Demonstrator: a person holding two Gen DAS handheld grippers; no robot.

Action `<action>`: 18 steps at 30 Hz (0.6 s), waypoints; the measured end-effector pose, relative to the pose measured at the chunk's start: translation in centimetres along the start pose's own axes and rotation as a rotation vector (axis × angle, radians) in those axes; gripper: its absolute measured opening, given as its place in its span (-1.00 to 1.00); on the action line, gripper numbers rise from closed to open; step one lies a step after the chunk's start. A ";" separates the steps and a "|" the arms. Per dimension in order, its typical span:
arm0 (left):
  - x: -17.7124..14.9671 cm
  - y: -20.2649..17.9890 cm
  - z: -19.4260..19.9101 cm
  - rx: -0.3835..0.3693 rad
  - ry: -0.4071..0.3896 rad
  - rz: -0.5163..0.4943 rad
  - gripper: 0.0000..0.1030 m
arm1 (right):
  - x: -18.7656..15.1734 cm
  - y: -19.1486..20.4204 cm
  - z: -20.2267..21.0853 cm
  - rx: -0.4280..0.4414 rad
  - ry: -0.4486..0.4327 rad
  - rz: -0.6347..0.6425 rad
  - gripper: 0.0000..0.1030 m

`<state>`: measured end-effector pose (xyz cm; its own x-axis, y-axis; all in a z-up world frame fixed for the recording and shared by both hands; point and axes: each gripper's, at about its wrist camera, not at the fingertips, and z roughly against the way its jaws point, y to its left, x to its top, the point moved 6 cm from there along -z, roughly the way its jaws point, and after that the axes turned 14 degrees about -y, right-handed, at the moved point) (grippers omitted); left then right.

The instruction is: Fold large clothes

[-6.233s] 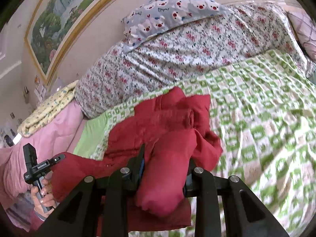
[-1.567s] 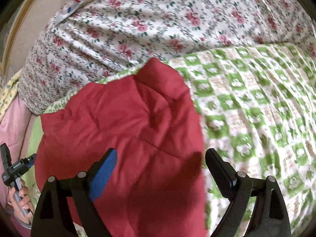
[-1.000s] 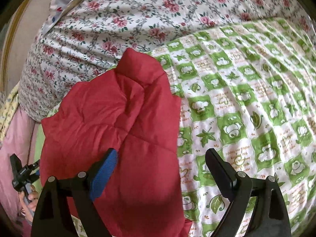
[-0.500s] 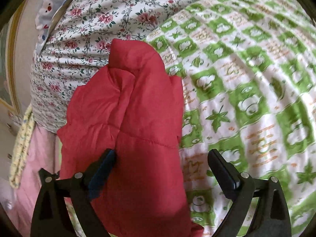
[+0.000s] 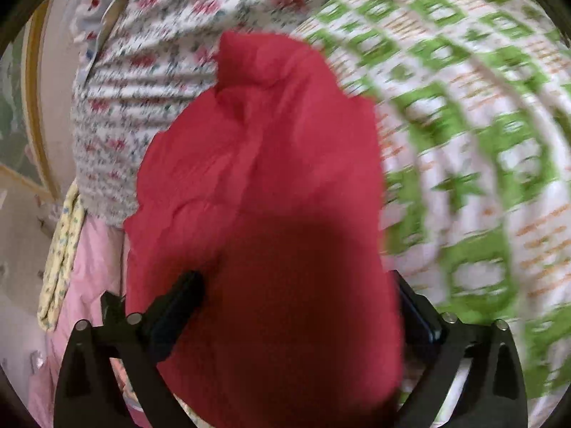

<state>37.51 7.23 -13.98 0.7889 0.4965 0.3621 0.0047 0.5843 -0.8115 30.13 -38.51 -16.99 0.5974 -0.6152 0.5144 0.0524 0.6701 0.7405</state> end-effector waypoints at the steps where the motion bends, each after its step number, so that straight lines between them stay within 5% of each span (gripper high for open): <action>1: -0.1 -0.4 0.1 0.011 -0.009 -0.024 0.24 | -0.2 0.3 -0.2 0.004 0.006 0.003 0.73; 4: -0.3 -1.4 0.6 0.021 -0.016 -0.082 -0.07 | -0.2 0.8 0.2 0.001 -0.002 0.012 0.42; 7: -0.5 -2.7 1.7 0.014 -0.024 -0.111 -0.17 | 0.0 1.3 1.4 0.017 -0.012 0.012 -0.07; 18: -4.7 -6.2 9.3 -0.037 -0.017 -0.194 -0.22 | -3.9 5.2 9.4 0.040 -0.006 0.090 -0.23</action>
<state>28.03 7.23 -6.40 0.7603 0.3883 0.5207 0.1782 0.6462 -0.7420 20.51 -36.58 -11.09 0.5934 -0.5558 0.5822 -0.0333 0.7057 0.7077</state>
